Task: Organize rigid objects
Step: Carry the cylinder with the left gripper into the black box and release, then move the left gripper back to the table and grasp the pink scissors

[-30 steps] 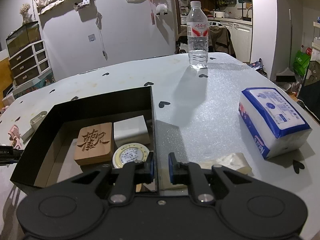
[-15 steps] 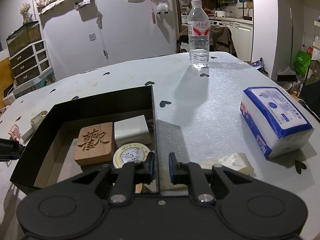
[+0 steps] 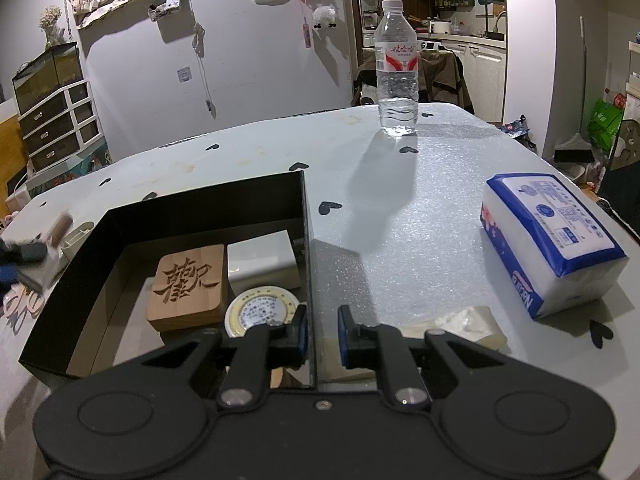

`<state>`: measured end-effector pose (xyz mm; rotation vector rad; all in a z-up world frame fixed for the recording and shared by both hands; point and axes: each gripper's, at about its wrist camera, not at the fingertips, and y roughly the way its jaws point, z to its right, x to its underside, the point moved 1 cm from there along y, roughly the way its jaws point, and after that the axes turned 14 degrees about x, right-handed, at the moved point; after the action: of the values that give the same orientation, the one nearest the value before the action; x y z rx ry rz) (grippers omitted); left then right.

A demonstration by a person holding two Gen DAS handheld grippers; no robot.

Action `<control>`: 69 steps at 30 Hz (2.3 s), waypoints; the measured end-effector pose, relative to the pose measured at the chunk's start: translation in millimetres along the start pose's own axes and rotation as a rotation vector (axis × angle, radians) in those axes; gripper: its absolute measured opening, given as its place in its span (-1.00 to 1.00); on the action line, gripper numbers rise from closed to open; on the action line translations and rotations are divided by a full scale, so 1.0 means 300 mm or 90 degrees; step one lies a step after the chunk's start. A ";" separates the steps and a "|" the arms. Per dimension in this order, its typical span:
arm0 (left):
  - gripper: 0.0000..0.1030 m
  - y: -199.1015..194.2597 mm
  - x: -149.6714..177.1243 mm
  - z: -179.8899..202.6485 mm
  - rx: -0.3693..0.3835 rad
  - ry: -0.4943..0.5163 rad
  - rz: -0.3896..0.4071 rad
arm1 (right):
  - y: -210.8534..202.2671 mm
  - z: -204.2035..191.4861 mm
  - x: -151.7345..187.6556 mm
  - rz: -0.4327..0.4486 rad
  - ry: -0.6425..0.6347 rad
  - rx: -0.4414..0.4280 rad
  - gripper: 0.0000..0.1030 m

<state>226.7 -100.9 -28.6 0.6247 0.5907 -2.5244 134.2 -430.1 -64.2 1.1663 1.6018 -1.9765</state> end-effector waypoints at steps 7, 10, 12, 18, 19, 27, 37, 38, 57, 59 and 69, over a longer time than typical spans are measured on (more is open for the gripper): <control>-0.58 0.148 0.066 0.160 0.041 0.139 -0.153 | 0.003 -0.001 0.000 0.001 -0.003 -0.006 -0.72; -0.58 0.235 0.094 0.220 0.051 0.221 -0.233 | 0.002 0.000 0.000 0.001 -0.001 -0.009 -0.72; -0.58 0.293 0.119 0.251 0.053 0.286 -0.292 | 0.001 0.001 0.000 0.002 -0.001 -0.010 -0.72; -0.58 0.432 0.181 0.284 0.038 0.458 -0.436 | 0.000 0.003 0.001 0.002 -0.001 -0.010 -0.72; -0.58 0.441 0.188 0.279 0.036 0.479 -0.452 | 0.000 0.004 0.001 0.002 -0.001 -0.011 -0.72; -0.58 0.502 0.222 0.271 0.044 0.577 -0.529 | 0.000 0.005 0.001 0.002 0.000 -0.014 -0.72; -0.24 0.491 0.206 0.275 0.045 0.548 -0.505 | 0.005 0.004 0.000 0.000 0.000 -0.015 -0.69; -0.20 0.484 0.205 0.276 0.046 0.547 -0.504 | 0.004 0.003 0.000 0.000 0.001 -0.015 -0.69; 0.78 0.321 0.177 0.312 0.063 0.506 -0.429 | -0.033 -0.001 -0.003 0.008 -0.007 -0.003 -0.81; 0.79 0.294 0.166 0.304 0.059 0.496 -0.412 | -0.041 0.002 -0.003 0.011 -0.005 -0.003 -0.86; 0.82 0.106 0.093 0.208 -0.004 0.422 -0.280 | -0.061 -0.008 -0.010 0.010 -0.008 0.010 -0.92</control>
<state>201.7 -167.1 -2.1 1.4929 1.0567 -2.6734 124.1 -423.1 -50.1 1.1666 1.5688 -1.9866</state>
